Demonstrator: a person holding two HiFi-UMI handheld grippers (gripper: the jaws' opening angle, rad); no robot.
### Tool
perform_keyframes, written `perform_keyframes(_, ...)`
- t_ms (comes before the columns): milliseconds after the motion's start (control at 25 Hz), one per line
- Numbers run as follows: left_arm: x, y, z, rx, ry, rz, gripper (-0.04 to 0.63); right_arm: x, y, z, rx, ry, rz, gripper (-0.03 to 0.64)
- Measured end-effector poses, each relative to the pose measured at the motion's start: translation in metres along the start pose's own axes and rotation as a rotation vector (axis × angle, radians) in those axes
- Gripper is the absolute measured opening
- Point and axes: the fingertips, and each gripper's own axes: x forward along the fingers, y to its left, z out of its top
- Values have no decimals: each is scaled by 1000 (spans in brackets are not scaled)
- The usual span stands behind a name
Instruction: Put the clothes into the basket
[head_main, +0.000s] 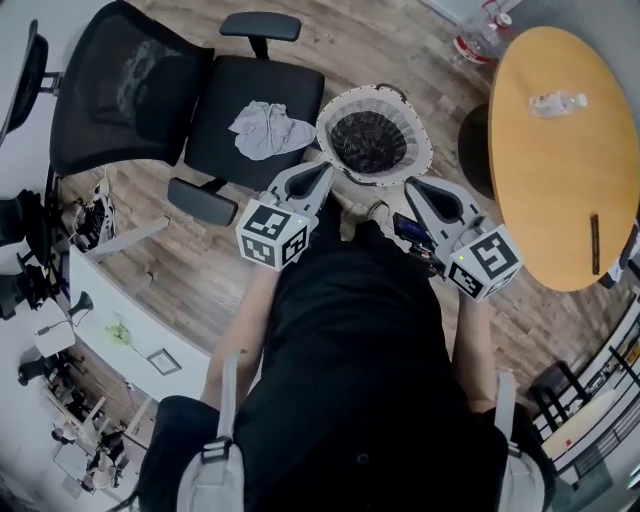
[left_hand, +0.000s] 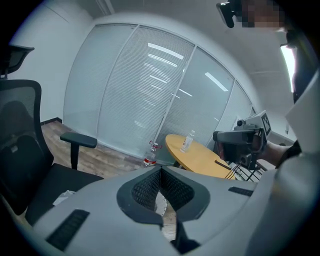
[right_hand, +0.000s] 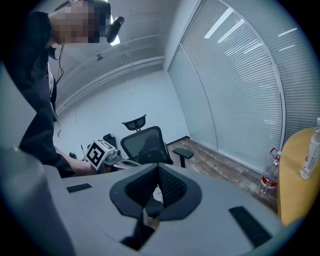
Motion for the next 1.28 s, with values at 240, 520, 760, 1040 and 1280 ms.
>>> perform_keyframes(240,-1,50,-5,-14,24,14,11,39,6,11,-14,33,-3,17)
perform_keyframes(520,10,100,-25,-38,70,16,12,68,14,17,-11,76,-35,17)
perform_keyframes(760,18,139,-47,-87,109,25,12,86,19,11,21,130,-70,17)
perform_keyframes(1040,30,188,-71,-120,170,56,12,111,20,3,58,179,-69,17)
perform_keyframes(1280,36,245,-80,-121,203,137,14,136,23,0,69,217,-47,17)
